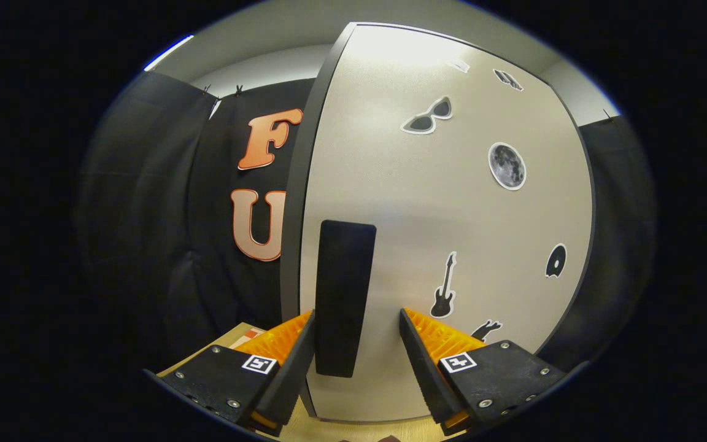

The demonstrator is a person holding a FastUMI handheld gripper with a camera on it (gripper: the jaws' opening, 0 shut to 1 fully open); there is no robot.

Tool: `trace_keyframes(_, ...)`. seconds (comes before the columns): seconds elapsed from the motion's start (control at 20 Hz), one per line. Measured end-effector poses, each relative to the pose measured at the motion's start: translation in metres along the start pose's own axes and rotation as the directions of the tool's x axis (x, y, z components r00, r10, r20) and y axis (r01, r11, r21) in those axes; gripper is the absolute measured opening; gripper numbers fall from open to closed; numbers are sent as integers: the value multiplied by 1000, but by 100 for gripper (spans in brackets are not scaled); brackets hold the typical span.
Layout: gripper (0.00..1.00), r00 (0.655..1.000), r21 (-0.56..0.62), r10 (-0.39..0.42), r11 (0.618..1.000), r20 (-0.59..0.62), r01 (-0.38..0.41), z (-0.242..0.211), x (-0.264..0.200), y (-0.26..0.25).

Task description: Open the shoe cabinet door, grab the shoes and put them into the shoe cabinet, then close the shoe cabinet door.

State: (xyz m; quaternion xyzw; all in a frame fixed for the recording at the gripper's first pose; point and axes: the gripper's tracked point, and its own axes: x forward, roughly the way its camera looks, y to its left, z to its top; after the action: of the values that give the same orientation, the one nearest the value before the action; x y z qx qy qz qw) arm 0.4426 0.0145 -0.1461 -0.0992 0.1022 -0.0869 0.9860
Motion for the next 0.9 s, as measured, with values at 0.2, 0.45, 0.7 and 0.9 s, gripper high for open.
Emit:
trace_keyframes(0.2, 82, 1000, 6, -4, 1000, -10, 4, 1, -1, 2)
trace_keyframes(0.45, 82, 1000, 25, -6, 1000, 22, 5, 14, -22, -1)
trace_keyframes(0.7, 83, 1000, 32, -10, 999, 15, 9, 16, -66, -6)
trace_keyframes(0.9, 83, 999, 17, -54, 998, 2, 54, 12, -118, -37)
